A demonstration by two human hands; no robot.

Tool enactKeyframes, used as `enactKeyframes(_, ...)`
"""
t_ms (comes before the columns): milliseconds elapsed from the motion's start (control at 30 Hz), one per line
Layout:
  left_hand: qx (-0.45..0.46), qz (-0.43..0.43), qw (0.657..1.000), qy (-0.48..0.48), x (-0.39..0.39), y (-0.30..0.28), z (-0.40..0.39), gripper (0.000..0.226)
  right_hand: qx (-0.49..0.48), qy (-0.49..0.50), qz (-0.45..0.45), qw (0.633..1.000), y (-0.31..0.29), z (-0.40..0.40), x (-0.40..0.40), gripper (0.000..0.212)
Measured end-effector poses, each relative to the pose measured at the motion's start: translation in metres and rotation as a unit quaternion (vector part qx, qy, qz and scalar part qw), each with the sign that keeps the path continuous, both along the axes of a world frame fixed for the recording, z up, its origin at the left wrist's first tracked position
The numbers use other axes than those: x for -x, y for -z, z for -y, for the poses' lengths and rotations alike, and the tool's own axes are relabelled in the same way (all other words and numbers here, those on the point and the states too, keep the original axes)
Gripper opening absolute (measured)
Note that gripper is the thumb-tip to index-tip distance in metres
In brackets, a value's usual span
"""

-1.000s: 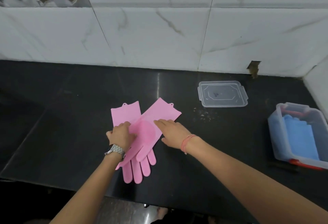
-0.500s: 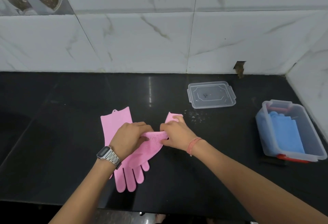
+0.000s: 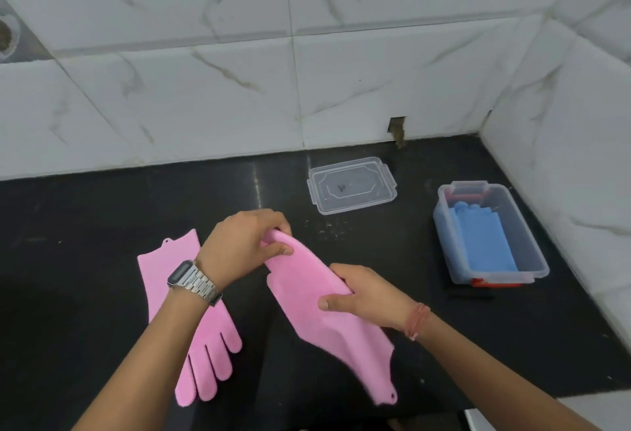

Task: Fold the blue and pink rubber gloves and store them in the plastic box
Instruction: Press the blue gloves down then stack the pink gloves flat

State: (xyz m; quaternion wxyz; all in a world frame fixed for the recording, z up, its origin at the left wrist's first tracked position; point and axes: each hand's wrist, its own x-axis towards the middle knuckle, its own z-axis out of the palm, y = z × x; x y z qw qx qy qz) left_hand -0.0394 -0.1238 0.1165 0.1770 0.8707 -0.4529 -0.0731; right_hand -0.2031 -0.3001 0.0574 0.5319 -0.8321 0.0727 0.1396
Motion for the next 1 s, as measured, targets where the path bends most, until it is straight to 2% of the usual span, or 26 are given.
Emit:
enactKeyframes(100, 0.088, 0.084, 0.992, 0.027, 0.004, -0.004, 0.033, 0.026, -0.198, 0.130, -0.004, 0.971, 0.003, 0.011, 0.010, 0.035)
enactKeyframes(167, 0.115, 0.091, 0.989, 0.023, 0.011, 0.007, 0.057, 0.042, -0.232, 0.221, -0.018, 0.947, 0.013, 0.024, 0.012, 0.033)
enactKeyframes(233, 0.074, 0.072, 0.995, 0.015, 0.022, 0.031, 0.075, 0.052, -0.189, 0.257, -0.060, 0.946, 0.028, 0.037, 0.016, 0.031)
enactKeyframes(333, -0.072, 0.045, 0.996, 0.001, 0.040, 0.082, 0.083, 0.058, -0.121, 0.265, -0.130, 0.948, 0.056, 0.051, 0.029, 0.031)
enactKeyframes(433, -0.154, -0.022, 0.987, -0.024, 0.061, 0.126, 0.075, 0.059, -0.108, 0.274, -0.138, 0.946, 0.069, 0.056, 0.040, 0.037)
enactKeyframes(600, -0.156, -0.057, 0.985, -0.038, 0.083, 0.162, 0.069, 0.065, -0.034, 0.245, -0.100, 0.964, 0.076, 0.051, 0.046, 0.055)
enactKeyframes(867, -0.139, -0.094, 0.986, -0.013, 0.073, 0.162, 0.080, 0.067, 0.061, 0.217, -0.061, 0.972, 0.081, 0.052, 0.046, 0.046)
enactKeyframes(1000, -0.142, -0.106, 0.984, -0.001, 0.065, 0.160, 0.086, 0.066, 0.158, 0.178, -0.059, 0.970, 0.081, 0.051, 0.043, 0.046)
